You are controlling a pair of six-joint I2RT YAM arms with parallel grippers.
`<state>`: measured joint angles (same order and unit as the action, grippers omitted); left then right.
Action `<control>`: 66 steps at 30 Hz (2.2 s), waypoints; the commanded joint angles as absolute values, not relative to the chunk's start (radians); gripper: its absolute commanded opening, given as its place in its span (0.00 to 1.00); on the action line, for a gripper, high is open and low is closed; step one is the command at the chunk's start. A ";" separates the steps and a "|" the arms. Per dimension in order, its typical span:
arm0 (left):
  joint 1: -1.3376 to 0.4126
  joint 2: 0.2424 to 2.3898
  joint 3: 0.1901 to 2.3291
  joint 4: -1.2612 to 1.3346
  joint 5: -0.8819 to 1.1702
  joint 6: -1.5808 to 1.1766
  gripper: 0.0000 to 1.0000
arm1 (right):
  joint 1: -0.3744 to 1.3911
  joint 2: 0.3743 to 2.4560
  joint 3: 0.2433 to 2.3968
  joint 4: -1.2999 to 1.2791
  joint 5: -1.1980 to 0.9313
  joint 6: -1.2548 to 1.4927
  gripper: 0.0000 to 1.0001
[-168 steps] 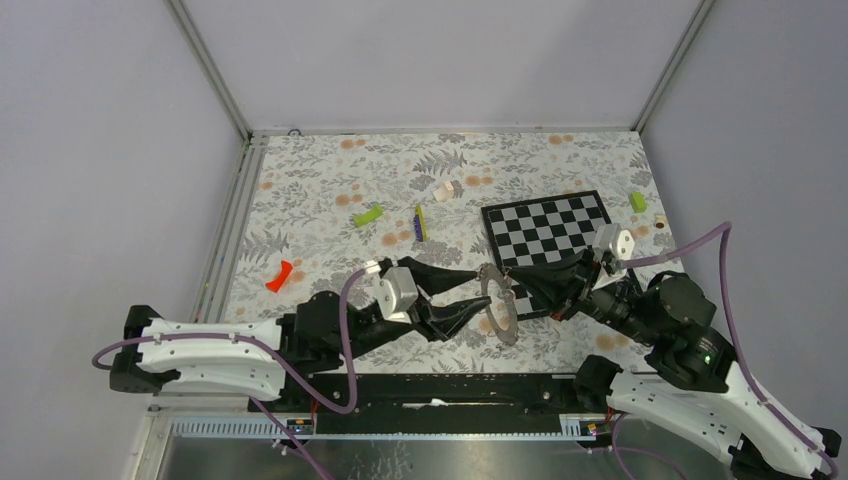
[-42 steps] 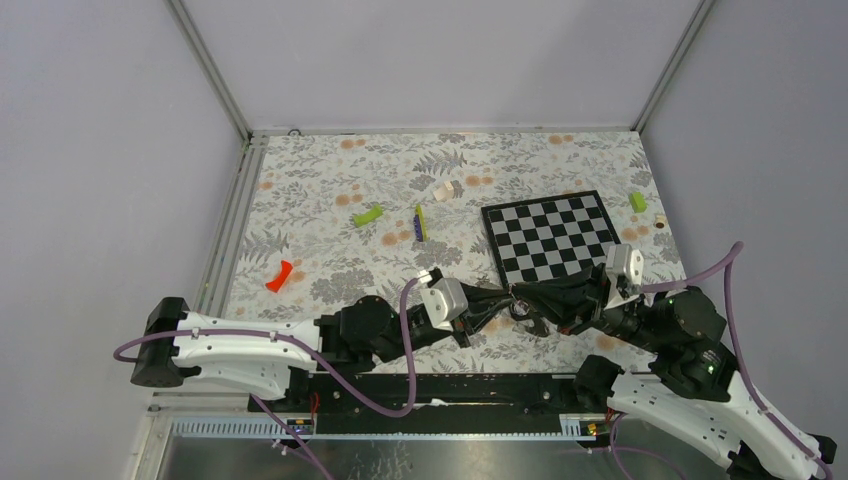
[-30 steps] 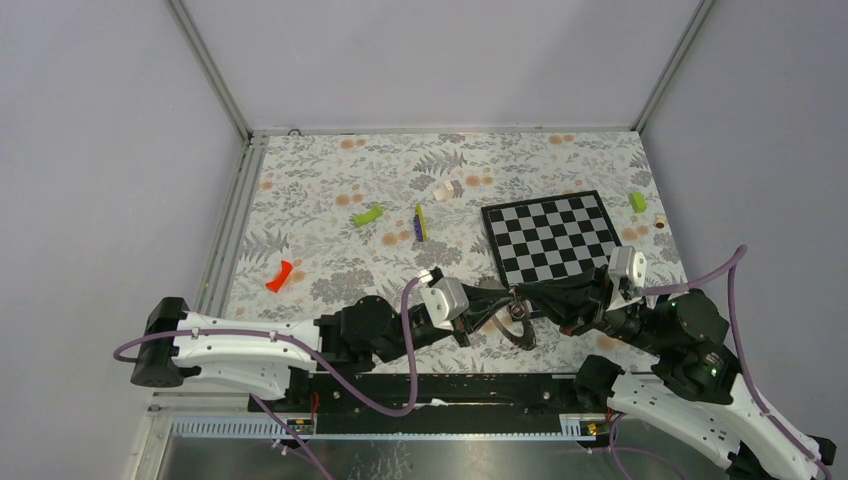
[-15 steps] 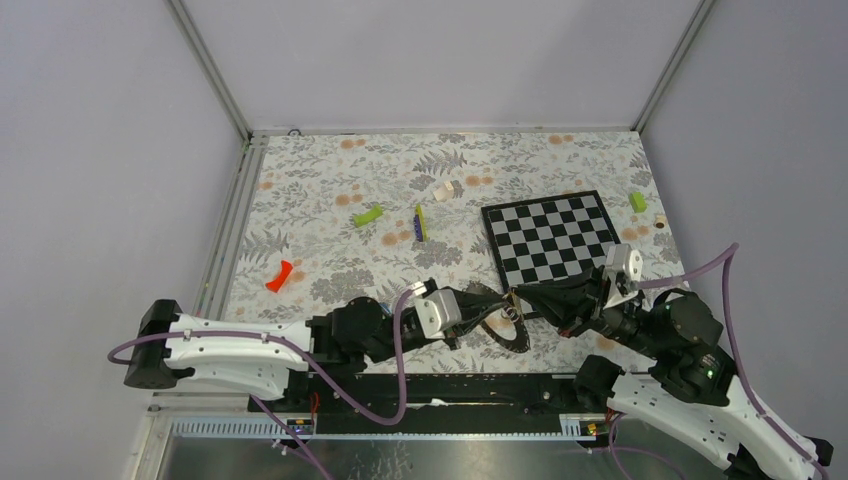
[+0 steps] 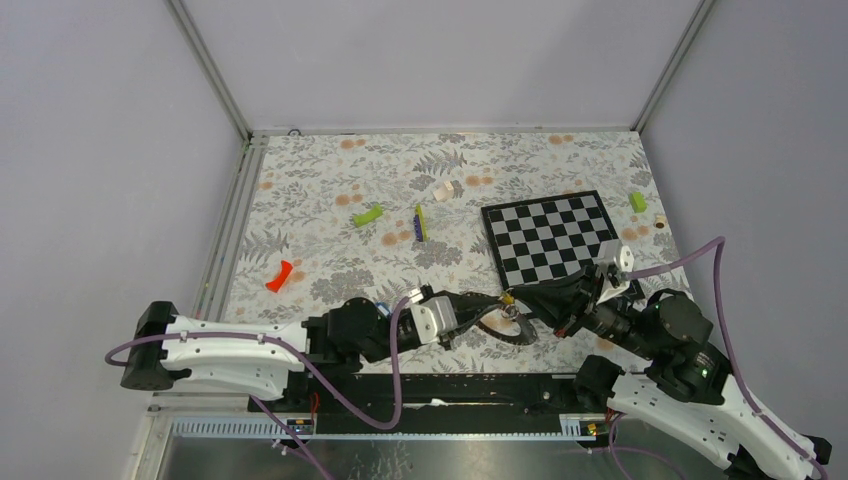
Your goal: Remove the keys from the keyring
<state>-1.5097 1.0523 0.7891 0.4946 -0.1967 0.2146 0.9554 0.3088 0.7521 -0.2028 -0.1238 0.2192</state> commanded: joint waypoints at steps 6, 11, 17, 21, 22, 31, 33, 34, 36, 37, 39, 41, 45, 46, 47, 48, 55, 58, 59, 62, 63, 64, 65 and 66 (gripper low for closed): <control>-1.517 0.991 0.782 0.580 -0.141 0.225 0.22 | 0.951 0.304 0.750 -0.190 -0.022 0.223 0.00; -1.517 0.994 0.779 0.577 -0.140 0.217 0.26 | 0.951 0.308 0.766 -0.188 -0.023 0.209 0.00; -1.517 0.998 0.779 0.576 -0.153 0.205 0.28 | 0.951 0.310 0.778 -0.186 -0.035 0.202 0.00; -1.517 1.022 0.788 0.567 -0.166 0.192 0.28 | 0.951 0.300 0.775 -0.167 -0.040 0.206 0.00; -1.517 1.030 0.793 0.562 -0.168 0.190 0.28 | 0.951 0.297 0.773 -0.161 -0.041 0.207 0.00; -1.517 1.090 0.836 0.512 -0.192 0.183 0.25 | 0.951 0.295 0.776 -0.134 -0.051 0.212 0.00; -1.517 1.095 0.838 0.512 -0.209 0.184 0.26 | 0.951 0.294 0.776 -0.134 -0.060 0.211 0.00; -1.517 1.096 0.836 0.518 -0.221 0.184 0.26 | 0.951 0.293 0.775 -0.134 -0.064 0.212 0.00; -1.517 1.098 0.832 0.530 -0.244 0.185 0.26 | 0.951 0.292 0.775 -0.135 -0.072 0.211 0.00; -1.517 1.098 0.830 0.538 -0.254 0.186 0.27 | 0.951 0.291 0.774 -0.134 -0.076 0.211 0.00; -1.517 1.100 0.826 0.552 -0.272 0.187 0.27 | 0.951 0.286 0.772 -0.135 -0.082 0.212 0.00; -1.517 1.100 0.821 0.567 -0.295 0.187 0.27 | 0.951 0.283 0.772 -0.135 -0.088 0.214 0.00; -1.517 1.106 0.818 0.592 -0.324 0.187 0.28 | 0.951 0.279 0.770 -0.133 -0.100 0.216 0.00; -1.517 1.107 0.818 0.596 -0.327 0.188 0.29 | 0.951 0.280 0.770 -0.134 -0.103 0.216 0.00; -1.517 1.109 0.818 0.598 -0.328 0.187 0.29 | 0.951 0.279 0.770 -0.133 -0.105 0.218 0.00; -1.517 1.109 0.816 0.600 -0.327 0.187 0.29 | 0.951 0.279 0.770 -0.133 -0.108 0.217 0.00; -1.517 1.110 0.812 0.613 -0.328 0.186 0.31 | 0.951 0.278 0.767 -0.125 -0.128 0.221 0.00; -1.517 1.112 0.813 0.617 -0.320 0.184 0.32 | 0.951 0.280 0.764 -0.123 -0.130 0.222 0.00; -1.517 1.113 0.813 0.617 -0.315 0.184 0.32 | 0.951 0.279 0.763 -0.122 -0.131 0.222 0.00; -1.517 1.118 0.815 0.619 -0.304 0.183 0.32 | 0.951 0.279 0.762 -0.118 -0.133 0.224 0.00; -1.517 1.120 0.815 0.620 -0.303 0.183 0.33 | 0.951 0.280 0.762 -0.116 -0.135 0.223 0.00; -1.517 1.121 0.815 0.621 -0.304 0.183 0.33 | 0.951 0.281 0.762 -0.116 -0.136 0.224 0.00; -1.517 1.124 0.816 0.621 -0.303 0.182 0.33 | 0.951 0.281 0.762 -0.115 -0.138 0.224 0.00; -1.517 1.124 0.815 0.621 -0.303 0.183 0.33 | 0.951 0.281 0.762 -0.114 -0.139 0.225 0.00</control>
<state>-1.5139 1.1191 0.7853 0.5522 -0.3035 0.1970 0.9539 0.2893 0.7425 -0.1989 -0.1219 0.2176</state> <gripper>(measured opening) 0.328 0.011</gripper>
